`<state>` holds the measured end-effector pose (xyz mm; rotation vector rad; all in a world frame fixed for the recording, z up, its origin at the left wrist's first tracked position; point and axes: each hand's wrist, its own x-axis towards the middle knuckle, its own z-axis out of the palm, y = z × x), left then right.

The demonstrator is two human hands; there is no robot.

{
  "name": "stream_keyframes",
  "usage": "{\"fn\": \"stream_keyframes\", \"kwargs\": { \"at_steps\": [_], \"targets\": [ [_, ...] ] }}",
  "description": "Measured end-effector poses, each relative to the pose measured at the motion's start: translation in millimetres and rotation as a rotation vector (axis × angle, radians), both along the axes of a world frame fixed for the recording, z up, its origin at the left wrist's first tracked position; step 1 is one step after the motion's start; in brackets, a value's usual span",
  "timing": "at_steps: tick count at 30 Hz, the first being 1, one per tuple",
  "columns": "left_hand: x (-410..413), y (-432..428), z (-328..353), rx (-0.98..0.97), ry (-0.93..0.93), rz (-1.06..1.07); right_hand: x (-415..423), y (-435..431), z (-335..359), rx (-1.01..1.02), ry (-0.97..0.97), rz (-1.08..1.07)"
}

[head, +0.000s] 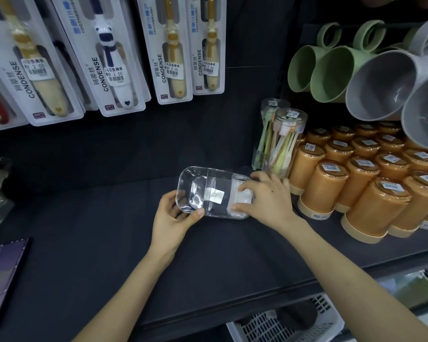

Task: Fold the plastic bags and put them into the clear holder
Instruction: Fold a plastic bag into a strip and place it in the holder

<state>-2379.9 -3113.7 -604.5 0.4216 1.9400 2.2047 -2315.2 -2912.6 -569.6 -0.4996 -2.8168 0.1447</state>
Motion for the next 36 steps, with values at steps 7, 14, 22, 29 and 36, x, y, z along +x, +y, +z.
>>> {"fn": "stream_keyframes", "kwargs": {
  "at_steps": [7,14,22,29,36],
  "targets": [
    [-1.7,1.2,0.9,-0.005,-0.005,-0.004,-8.2,-6.9,-5.4,0.121,-0.072,-0.022],
    [-4.4,2.1,1.3,-0.02,-0.01,-0.006,-6.8,-1.3,-0.9,-0.044,-0.129,0.018],
    [-7.3,2.9,1.0,-0.028,-0.01,-0.012,-11.0,-3.5,-10.5,0.017,-0.031,-0.019],
    [-10.2,3.8,1.9,-0.026,-0.013,-0.02,-8.9,-3.6,-15.7,0.105,0.167,-0.02],
    [-11.7,6.0,4.9,-0.048,-0.013,-0.01,-11.6,-4.7,-13.2,0.068,0.01,-0.051]
  ]
}}
